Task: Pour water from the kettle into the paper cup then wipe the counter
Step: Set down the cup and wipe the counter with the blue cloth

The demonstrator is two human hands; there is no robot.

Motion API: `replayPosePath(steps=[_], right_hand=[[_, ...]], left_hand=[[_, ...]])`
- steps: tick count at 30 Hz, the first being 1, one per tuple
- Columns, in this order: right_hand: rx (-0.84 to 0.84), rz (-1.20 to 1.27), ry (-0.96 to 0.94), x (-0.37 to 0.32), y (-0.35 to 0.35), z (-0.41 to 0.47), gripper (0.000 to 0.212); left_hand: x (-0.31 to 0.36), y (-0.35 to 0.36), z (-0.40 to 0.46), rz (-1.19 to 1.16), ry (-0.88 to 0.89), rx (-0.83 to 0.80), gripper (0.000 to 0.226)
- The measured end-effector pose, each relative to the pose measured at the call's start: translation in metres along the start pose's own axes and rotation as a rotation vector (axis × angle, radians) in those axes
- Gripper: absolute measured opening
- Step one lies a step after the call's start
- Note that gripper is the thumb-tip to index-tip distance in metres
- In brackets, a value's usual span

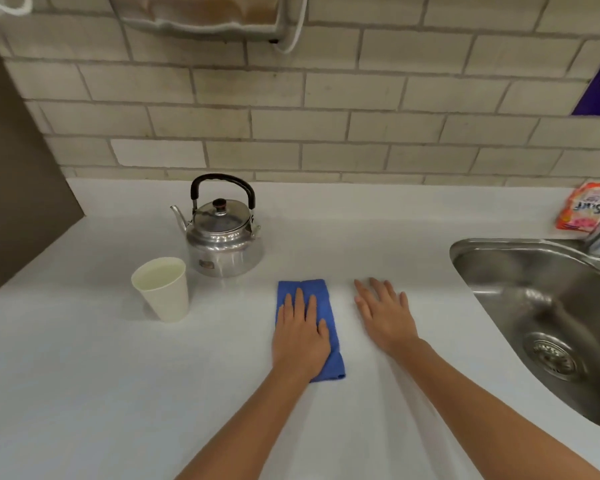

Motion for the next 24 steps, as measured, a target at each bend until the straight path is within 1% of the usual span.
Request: replayPosePath(steps=[3,6,8,11,14,17,19,21,24], right_hand=[[0.029,-0.042,-0.022,0.002,0.001,0.002,0.046],[0.056,-0.023,-0.043,0.003,0.004,0.003,0.047],[0.062,0.015,-0.039,0.005,0.006,0.004,0.049],[0.07,0.09,-0.025,0.007,0.007,0.006,0.052],[0.104,0.082,-0.025,0.007,0.003,0.007,0.052],[0.111,0.06,-0.034,0.007,0.004,0.006,0.052],[0.098,0.09,-0.022,0.007,0.003,0.005,0.053],[0.091,0.087,-0.017,0.006,0.003,0.004,0.053],[0.076,0.041,-0.013,0.004,0.002,0.005,0.053]], left_hand=[[-0.034,-0.014,0.027,0.063,-0.016,0.036,0.055],[-0.046,-0.019,0.075,0.084,-0.039,-0.022,0.054],[-0.035,-0.011,0.105,0.06,-0.051,-0.062,0.054],[0.002,0.006,0.13,0.033,-0.023,-0.06,0.054],[0.028,0.015,0.126,0.007,0.035,-0.072,0.053],[0.022,0.013,0.103,0.008,0.09,-0.058,0.052],[-0.003,0.002,0.087,0.001,0.049,0.0,0.053],[-0.035,-0.011,0.073,0.022,-0.049,0.05,0.053],[-0.05,-0.024,0.064,0.054,-0.128,0.056,0.053]])
Point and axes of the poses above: each hand's wrist, its own z-axis towards the middle knuckle, its own y-axis out of the palm, x = y × z, the point moved 6 cm from there along z, towards the middle knuckle, and after that the axes turned 9 degrees about y, right-handed, at the moved point
